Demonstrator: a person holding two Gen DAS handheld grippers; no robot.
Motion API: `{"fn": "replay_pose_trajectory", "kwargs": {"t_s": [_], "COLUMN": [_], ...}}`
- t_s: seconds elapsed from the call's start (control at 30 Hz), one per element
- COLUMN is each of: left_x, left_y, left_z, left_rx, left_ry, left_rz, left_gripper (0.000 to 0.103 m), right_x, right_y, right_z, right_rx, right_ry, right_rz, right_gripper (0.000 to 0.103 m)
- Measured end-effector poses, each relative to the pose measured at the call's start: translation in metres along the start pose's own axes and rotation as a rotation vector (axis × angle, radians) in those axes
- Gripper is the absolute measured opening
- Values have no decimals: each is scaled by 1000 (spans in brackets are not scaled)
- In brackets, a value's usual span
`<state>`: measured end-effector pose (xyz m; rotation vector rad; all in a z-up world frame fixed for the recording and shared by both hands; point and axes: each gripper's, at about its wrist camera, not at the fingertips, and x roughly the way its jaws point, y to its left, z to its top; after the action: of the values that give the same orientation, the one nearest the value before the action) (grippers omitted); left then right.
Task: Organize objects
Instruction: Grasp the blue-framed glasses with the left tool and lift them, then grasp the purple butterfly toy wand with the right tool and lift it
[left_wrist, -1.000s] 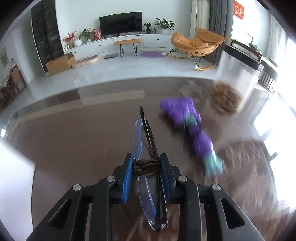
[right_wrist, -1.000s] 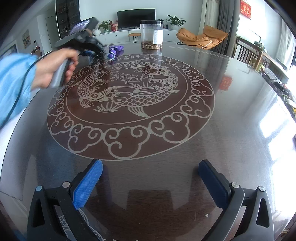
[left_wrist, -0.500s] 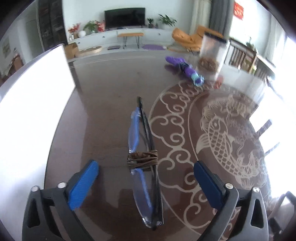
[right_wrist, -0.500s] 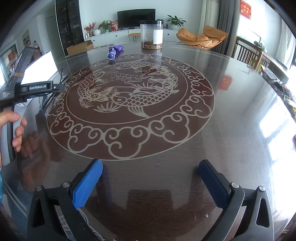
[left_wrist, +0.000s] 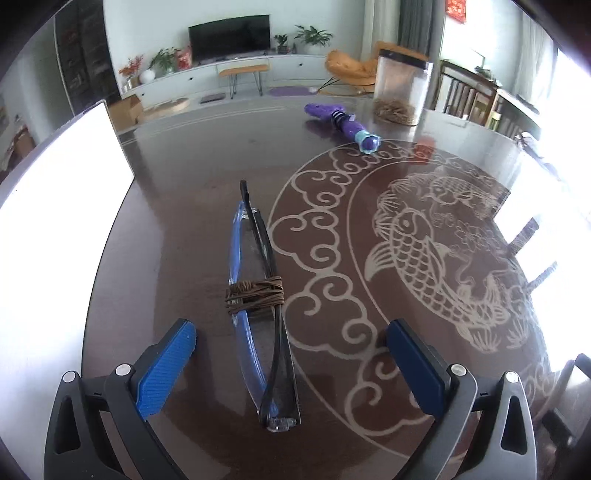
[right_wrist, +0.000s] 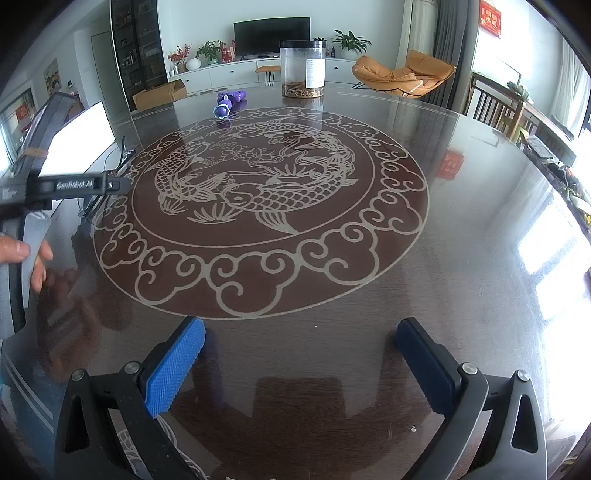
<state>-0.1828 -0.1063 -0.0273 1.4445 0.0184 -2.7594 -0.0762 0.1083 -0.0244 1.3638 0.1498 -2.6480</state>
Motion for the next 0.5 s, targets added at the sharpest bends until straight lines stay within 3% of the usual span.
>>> {"fn": "replay_pose_trajectory", "kwargs": {"t_s": [0.37, 0.5], "left_x": [-4, -4], "left_y": [-3, -2], "left_z": [-9, -9], "left_rx": [-20, -26], "left_ry": [-19, -20], "left_rz": [16, 17], "left_gripper": [103, 103], "right_x": [0, 12], "right_y": [0, 2], "right_z": [0, 19], "right_rx": [-1, -43], "right_ry": [1, 54], "right_rz": [1, 33], "right_gripper": [103, 103]}}
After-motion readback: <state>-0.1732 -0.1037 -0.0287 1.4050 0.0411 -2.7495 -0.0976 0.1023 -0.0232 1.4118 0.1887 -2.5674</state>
